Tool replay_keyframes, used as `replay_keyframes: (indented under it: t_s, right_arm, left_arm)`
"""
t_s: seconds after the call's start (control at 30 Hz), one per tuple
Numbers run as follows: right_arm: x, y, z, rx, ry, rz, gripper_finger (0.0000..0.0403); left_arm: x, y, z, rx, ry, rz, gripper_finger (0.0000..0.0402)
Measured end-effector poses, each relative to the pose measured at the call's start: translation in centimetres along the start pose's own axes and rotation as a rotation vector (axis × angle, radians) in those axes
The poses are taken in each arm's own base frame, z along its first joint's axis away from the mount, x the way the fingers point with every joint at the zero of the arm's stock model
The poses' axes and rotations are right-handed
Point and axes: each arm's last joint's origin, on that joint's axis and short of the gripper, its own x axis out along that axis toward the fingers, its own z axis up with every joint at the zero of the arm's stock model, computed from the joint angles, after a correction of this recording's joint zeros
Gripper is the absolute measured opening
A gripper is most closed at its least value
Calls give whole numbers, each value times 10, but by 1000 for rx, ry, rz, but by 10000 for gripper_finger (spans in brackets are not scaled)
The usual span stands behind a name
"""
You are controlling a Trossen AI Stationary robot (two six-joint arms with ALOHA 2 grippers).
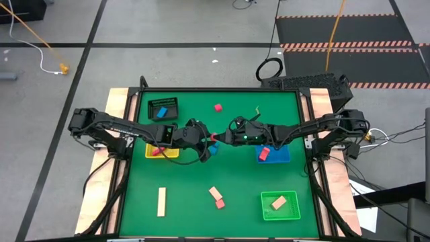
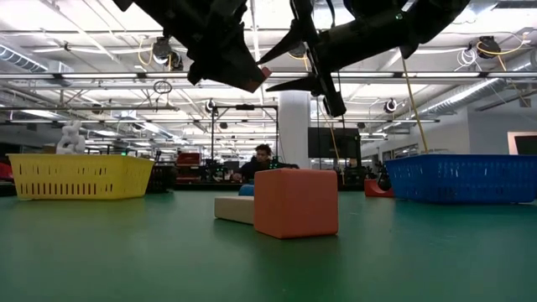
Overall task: Sort & place blocks by color
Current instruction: Put the left orange block into the blue bin
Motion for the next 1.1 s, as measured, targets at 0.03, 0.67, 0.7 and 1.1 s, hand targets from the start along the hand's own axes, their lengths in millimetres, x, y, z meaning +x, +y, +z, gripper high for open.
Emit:
replay_keyframes:
  t_s: [0.03, 0.67, 0.7, 1.1]
  right_arm:
    - [0, 0, 0, 0, 0, 1, 174]
    - [0, 0, 0, -24, 0, -2, 123]
    - [0, 0, 0, -25, 0, -2, 111]
    - [0, -1, 2, -56, 5, -10, 44]
  left_arm:
    - [0, 0, 0, 0, -2, -2, 131]
    - [0, -2, 5, 27, -53, -22, 131]
    - [0, -2, 5, 27, -54, -21, 131]
    - [0, -1, 8, 9, -91, 22, 168]
